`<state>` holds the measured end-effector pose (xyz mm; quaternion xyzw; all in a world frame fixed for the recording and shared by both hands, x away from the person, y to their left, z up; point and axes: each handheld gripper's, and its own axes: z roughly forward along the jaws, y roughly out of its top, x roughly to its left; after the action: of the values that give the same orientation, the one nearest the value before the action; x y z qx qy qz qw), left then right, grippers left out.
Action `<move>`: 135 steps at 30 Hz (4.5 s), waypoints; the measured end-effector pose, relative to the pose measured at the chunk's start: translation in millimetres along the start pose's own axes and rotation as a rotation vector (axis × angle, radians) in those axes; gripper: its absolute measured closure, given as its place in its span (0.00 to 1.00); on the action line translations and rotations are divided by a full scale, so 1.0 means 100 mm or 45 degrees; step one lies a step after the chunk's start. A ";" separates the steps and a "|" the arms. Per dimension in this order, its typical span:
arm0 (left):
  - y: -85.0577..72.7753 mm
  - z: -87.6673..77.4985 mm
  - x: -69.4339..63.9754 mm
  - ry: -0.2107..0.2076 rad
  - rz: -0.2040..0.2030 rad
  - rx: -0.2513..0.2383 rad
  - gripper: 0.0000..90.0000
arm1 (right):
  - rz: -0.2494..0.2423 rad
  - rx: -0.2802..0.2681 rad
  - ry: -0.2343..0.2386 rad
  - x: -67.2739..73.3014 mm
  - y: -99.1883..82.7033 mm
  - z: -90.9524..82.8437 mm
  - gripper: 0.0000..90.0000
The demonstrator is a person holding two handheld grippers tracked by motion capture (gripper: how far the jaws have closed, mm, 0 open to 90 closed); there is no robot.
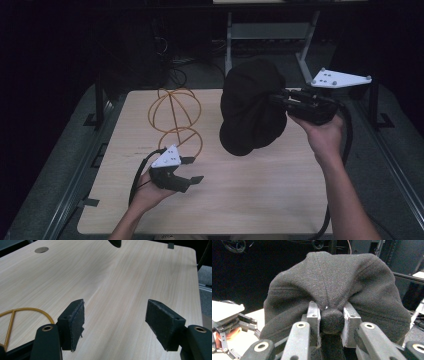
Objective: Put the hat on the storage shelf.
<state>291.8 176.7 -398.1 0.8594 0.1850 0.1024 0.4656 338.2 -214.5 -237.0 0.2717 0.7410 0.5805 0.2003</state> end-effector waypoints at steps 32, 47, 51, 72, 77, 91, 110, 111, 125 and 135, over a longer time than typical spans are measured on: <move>-0.04 0.10 -0.10 -0.026 0.068 0.042 0.33 | -0.066 0.046 0.186 0.17 0.62 0.89 0.80; -0.02 0.12 -0.14 -0.042 0.101 0.048 0.33 | -0.084 0.133 0.284 0.32 0.88 1.33 0.80; -0.01 0.13 -0.14 -0.045 0.108 0.043 0.33 | -0.102 0.173 0.311 0.36 0.98 1.52 0.80; -0.01 0.15 -0.16 -0.065 0.128 0.047 0.33 | -0.057 0.334 0.392 0.49 0.95 2.30 0.80; -0.01 0.16 -0.17 -0.067 0.131 0.038 0.33 | -0.048 0.346 0.392 0.49 0.93 2.37 0.80; 0.01 0.17 -0.19 -0.082 0.142 0.041 0.33 | -0.070 0.383 0.352 0.62 0.79 2.64 0.73; 0.00 0.18 -0.23 -0.092 0.155 0.042 0.33 | -0.026 0.343 0.359 0.60 0.66 2.55 0.49; 0.00 0.18 -0.23 -0.092 0.155 0.042 0.33 | -0.026 0.343 0.359 0.60 0.66 2.55 0.49; -0.03 0.16 -0.22 -0.108 0.105 0.034 0.33 | 0.047 0.282 0.322 0.39 0.63 2.02 0.35; -0.06 0.18 -0.20 -0.096 0.107 0.043 0.33 | 0.082 0.280 0.288 0.25 0.53 1.69 0.31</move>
<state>278.9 158.1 -412.6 0.8774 0.1325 0.0862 0.4531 431.2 -62.2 -226.5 0.2485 0.8089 0.5288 0.0658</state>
